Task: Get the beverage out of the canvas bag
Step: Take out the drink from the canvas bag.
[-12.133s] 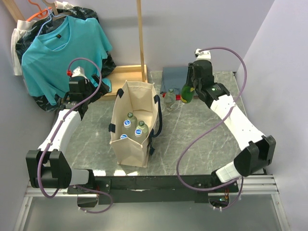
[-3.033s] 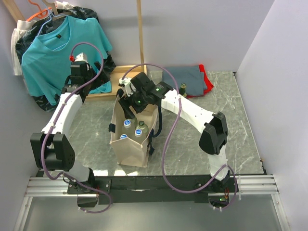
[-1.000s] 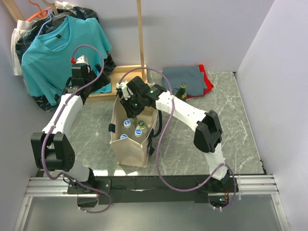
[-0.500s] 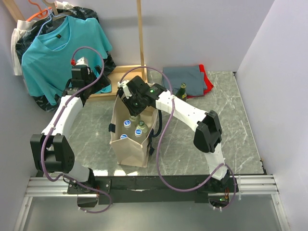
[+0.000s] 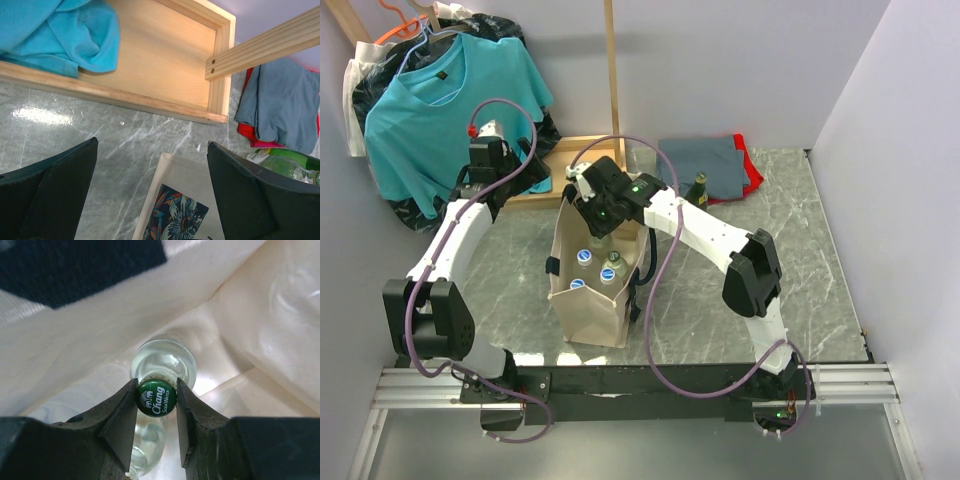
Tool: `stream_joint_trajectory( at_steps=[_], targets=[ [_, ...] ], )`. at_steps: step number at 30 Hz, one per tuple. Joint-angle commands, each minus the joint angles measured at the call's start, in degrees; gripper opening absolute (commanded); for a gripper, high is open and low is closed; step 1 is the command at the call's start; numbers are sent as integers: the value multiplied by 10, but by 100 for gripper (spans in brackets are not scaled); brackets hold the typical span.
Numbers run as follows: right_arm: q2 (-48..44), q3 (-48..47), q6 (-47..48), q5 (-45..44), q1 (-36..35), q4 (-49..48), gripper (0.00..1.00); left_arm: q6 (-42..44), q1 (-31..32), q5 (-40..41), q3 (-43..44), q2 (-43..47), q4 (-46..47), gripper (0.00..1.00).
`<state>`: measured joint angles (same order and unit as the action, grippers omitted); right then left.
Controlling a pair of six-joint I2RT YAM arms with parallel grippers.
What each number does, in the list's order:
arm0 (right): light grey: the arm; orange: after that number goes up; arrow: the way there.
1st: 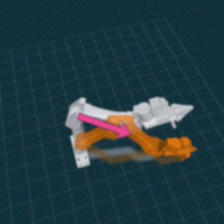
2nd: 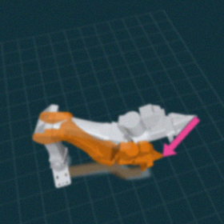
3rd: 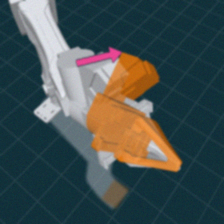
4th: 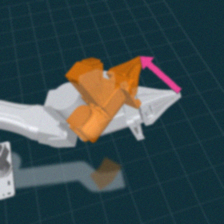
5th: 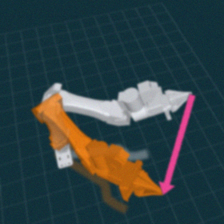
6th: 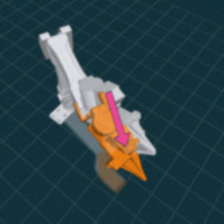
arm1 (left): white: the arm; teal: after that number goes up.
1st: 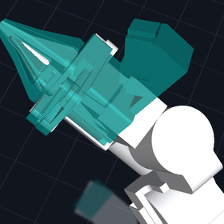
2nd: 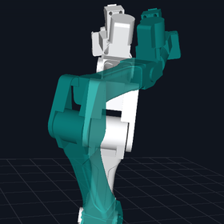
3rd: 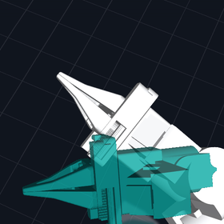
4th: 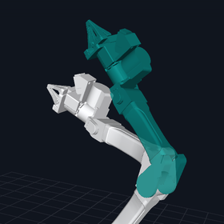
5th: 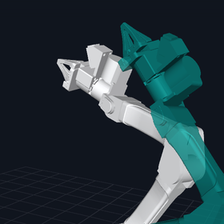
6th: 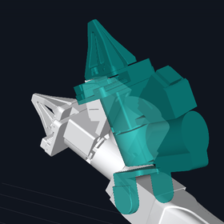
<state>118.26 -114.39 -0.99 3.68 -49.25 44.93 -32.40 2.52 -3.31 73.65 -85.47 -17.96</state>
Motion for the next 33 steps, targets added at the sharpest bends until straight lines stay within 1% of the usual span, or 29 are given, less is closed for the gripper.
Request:
stream_joint_trajectory(
  at_steps=[1,5,7,19,24,33],
  targets=[
    [-66,-29,-14,-22,0,-91,0,-3,2,-6,-5,26,17,96],
    [-73,-26,-18,-36,0,-103,0,-1,2,-7,-7,28,17,96],
    [-77,-21,-17,-59,0,-113,0,-1,2,-6,-7,26,17,96],
    [-105,0,-19,-103,0,-145,0,-1,2,-8,-3,23,18,96],
    [-128,15,-21,-110,0,-165,0,0,3,-7,-7,29,15,96],
    [-140,6,-19,-108,1,-161,0,-4,2,-14,-7,33,17,96]
  ],
)
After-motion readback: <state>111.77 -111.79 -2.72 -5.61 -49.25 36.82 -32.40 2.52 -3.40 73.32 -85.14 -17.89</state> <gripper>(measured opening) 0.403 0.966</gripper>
